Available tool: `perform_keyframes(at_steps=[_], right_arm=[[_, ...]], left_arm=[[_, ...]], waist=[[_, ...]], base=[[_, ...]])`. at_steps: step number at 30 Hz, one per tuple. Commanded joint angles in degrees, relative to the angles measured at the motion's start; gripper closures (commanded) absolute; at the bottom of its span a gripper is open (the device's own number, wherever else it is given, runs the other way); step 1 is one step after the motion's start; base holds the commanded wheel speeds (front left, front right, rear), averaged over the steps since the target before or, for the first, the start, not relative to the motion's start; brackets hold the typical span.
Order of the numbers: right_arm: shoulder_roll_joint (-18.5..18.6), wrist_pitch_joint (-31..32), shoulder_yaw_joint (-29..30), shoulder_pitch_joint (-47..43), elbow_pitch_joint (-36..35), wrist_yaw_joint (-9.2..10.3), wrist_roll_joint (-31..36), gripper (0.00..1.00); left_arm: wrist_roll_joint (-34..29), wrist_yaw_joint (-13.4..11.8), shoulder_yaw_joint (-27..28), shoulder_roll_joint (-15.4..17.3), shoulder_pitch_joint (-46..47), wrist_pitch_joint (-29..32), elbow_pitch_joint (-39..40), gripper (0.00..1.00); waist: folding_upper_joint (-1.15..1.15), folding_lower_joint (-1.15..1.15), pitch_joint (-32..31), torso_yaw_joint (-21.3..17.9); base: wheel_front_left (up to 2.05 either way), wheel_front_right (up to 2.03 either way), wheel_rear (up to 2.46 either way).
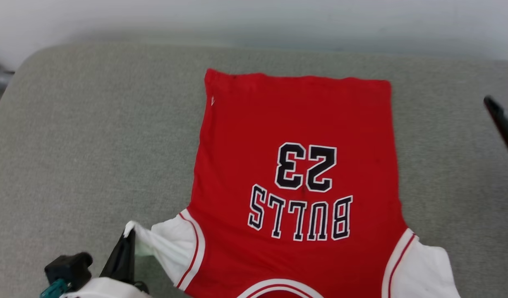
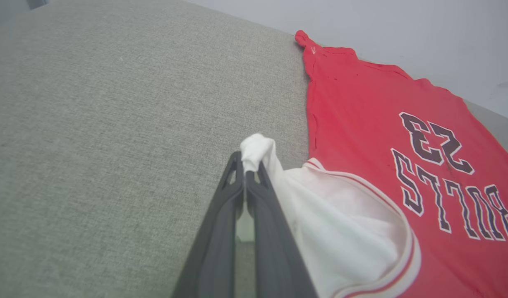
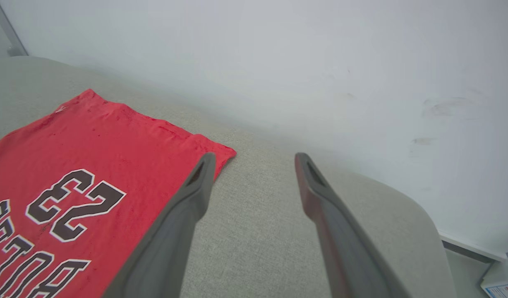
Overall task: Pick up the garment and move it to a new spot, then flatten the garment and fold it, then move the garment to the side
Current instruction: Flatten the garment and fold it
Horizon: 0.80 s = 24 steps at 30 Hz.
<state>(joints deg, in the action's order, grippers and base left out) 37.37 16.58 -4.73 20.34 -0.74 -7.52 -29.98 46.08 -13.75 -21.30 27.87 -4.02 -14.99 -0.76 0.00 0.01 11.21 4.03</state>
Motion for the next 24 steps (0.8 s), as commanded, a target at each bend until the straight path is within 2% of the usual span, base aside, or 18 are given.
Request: perform_keyframes(at_steps=[1, 4, 11, 17, 20, 24], right_arm=[[0.73, 2.03, -0.87, 3.45, 0.26, 0.06, -0.60, 0.00], [2.22, 8.12, -2.82, 10.09, 1.86, 0.06, -0.90, 0.00], [2.33, 25.68, -6.42, 24.89, 9.00, 0.06, -3.66, 0.00], [2.91, 40.64, -9.88, 33.48, 14.50, 0.06, -4.24, 0.00], [3.46, 46.19, -11.30, 36.37, 16.26, 0.06, -4.28, 0.00], [3.59, 49.37, -11.90, 39.21, 17.72, 0.06, -3.46, 0.00]], left_arm=[[-0.81, 0.28, -0.16, -0.74, 1.52, -0.28, 0.23, 1.00], [-2.10, 1.05, -0.91, -2.41, 3.77, -0.28, 0.01, 1.00], [-4.94, 3.00, -1.29, -6.45, 7.67, -0.23, -0.77, 1.00], [-7.50, 4.77, -0.12, -9.15, 9.59, -0.23, -1.13, 1.00], [-8.75, 5.70, 0.35, -10.37, 10.37, -0.22, -1.32, 1.00], [-9.74, 6.66, 0.74, -11.58, 11.34, -0.22, -1.67, 1.00]], waist=[[0.00, -0.01, 3.66, 2.96], [0.00, -0.01, 6.41, 5.06], [0.00, -0.01, 12.33, 8.95], [0.00, -0.01, 16.52, 11.31], [0.00, -0.01, 18.51, 12.32], [0.00, -0.01, 20.44, 13.25]], base=[[0.00, 0.00, 0.00], [0.00, 0.00, 0.00], [0.00, 0.00, 0.00], [0.00, 0.00, 0.00], [0.00, 0.00, 0.00], [0.00, 0.00, 0.00]])
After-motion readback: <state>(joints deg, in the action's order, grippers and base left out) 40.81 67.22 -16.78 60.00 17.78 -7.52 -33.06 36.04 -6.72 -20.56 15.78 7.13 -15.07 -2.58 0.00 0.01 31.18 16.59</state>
